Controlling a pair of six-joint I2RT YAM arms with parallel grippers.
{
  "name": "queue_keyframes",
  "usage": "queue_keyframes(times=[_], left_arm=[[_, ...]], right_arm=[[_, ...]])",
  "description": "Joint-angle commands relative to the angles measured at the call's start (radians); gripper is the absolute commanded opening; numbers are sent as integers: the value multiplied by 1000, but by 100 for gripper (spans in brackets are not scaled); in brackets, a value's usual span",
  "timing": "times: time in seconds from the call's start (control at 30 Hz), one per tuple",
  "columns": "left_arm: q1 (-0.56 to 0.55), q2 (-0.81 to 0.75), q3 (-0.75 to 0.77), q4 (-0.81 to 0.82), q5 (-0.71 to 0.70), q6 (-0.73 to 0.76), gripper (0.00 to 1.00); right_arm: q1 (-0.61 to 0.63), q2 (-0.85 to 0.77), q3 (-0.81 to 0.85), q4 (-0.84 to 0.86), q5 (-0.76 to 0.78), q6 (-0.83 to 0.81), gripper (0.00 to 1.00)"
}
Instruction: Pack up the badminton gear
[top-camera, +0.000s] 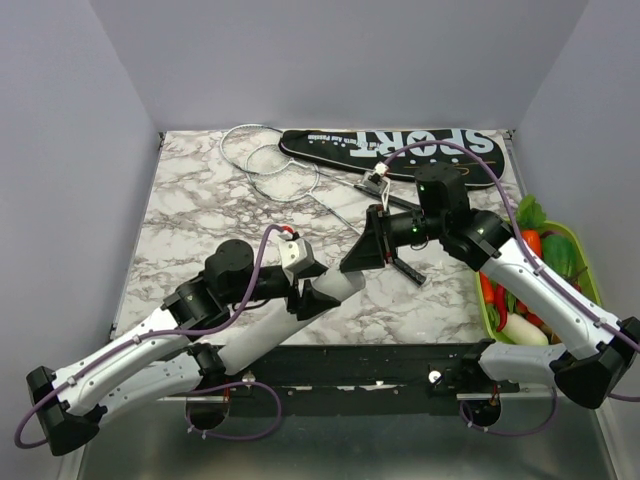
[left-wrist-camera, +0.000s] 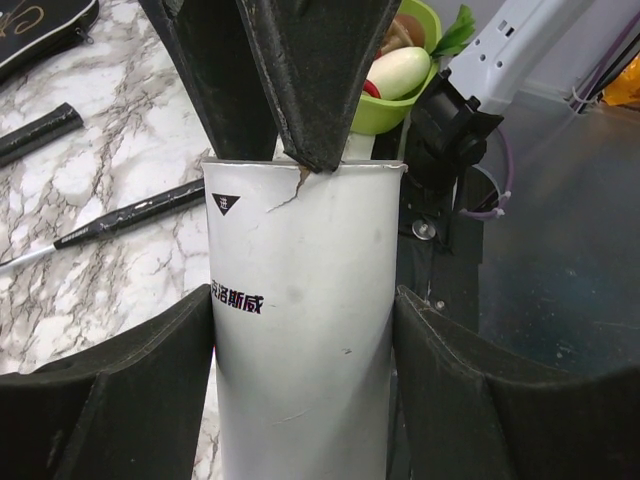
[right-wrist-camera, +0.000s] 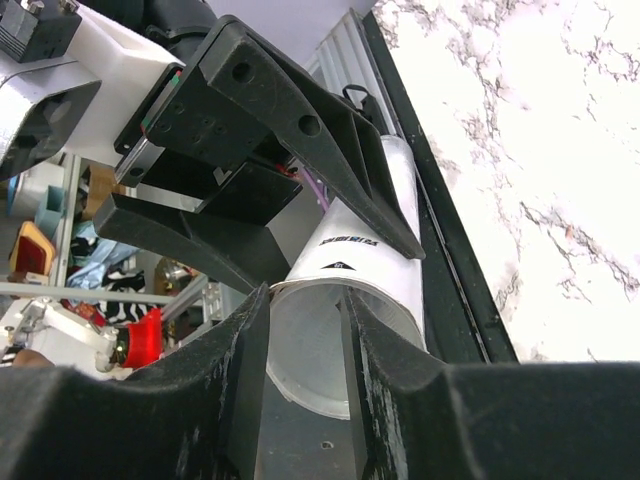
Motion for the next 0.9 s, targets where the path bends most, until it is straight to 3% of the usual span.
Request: queue_keyframes(times=[0.0,0.67,0.77,0.87], left_arm=[[-12,-60,134,217,7,-23,0],[-12,-40,171,158,-42,30,0],[-12,-31,175,163,-64,44,0],[-12,-9,188,155,-92,61,0]], right_arm=[[0,40,-66,-5,18,2,43],[-15,-121,-155,31,70,50,52],[-15,-117,-140,-38,85,-7,45],[-15,-107,-105,-118,124,-65,30]])
